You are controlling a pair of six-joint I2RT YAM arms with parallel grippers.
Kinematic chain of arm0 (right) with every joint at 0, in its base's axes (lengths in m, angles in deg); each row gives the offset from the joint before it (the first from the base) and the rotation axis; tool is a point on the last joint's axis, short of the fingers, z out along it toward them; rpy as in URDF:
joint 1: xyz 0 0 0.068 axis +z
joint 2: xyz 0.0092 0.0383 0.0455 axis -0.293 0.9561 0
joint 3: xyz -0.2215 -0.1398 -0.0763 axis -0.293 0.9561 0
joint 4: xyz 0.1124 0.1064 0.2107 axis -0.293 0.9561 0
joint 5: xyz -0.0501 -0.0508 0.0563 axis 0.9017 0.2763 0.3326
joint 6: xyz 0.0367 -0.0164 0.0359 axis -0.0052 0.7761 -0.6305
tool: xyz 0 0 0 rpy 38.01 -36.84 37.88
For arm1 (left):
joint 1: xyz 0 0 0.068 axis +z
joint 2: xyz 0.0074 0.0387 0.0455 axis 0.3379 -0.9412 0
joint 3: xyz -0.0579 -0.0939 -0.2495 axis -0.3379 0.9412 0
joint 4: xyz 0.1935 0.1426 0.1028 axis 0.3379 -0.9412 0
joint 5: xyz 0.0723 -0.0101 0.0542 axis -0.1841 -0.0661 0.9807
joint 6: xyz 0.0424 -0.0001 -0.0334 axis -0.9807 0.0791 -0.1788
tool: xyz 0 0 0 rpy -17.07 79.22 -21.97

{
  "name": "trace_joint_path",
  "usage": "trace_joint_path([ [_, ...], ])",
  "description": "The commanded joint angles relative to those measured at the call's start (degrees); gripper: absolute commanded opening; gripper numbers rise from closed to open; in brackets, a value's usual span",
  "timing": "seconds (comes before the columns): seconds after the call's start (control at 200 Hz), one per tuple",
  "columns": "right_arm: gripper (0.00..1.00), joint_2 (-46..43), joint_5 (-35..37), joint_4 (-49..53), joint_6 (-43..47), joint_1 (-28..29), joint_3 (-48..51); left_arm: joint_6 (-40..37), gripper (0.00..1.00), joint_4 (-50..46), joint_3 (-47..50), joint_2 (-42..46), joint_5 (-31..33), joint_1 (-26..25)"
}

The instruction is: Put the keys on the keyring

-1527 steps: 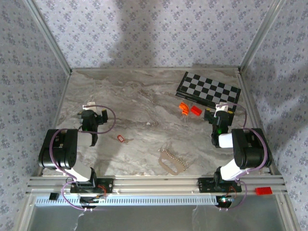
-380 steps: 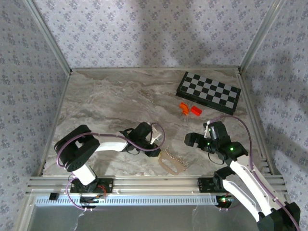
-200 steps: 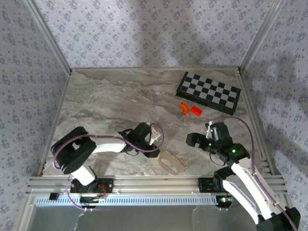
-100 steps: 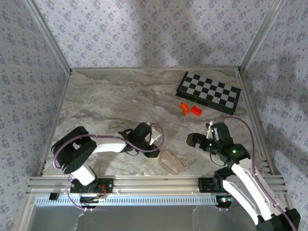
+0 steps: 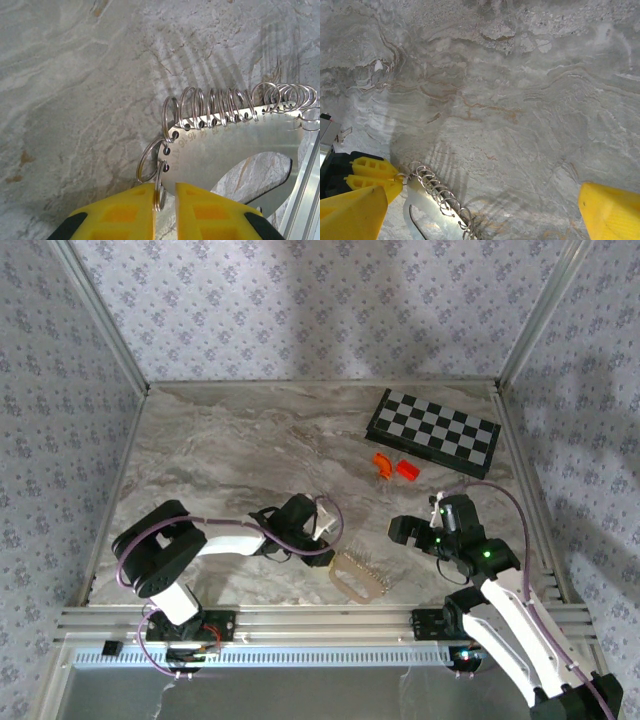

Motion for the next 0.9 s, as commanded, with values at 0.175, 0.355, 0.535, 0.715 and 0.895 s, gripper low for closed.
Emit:
trace_joint_path([
  [0.175, 1.0, -0.6, 0.2, 1.0, 0.8, -0.5, -1.7, -0.5, 0.13, 0.7, -1.8, -0.5, -0.7, -0.3],
  [0.355, 1.0, -1.2, 0.3, 1.3, 0.8, -0.6, -1.5, -0.7, 0.08, -0.3, -1.4, 0.5, -0.7, -0.3],
  [0.535, 1.0, -1.3, 0.3, 0.7, 0.8, -0.6, -1.5, -2.0, 0.0, -3.8, -1.4, 3.6, -0.5, -0.3],
  [0.715, 1.0, -1.5, 1.0, -0.1, 2.8, -0.7, -3.3, -5.0, 0.0, -10.1, -3.1, 8.9, 0.2, -0.3],
  [0.895, 1.0, -4.7, -2.4, -9.5, 3.6, -0.2, -3.6, -11.1, 0.0, -20.0, -7.4, 15.7, 2.0, -0.3],
])
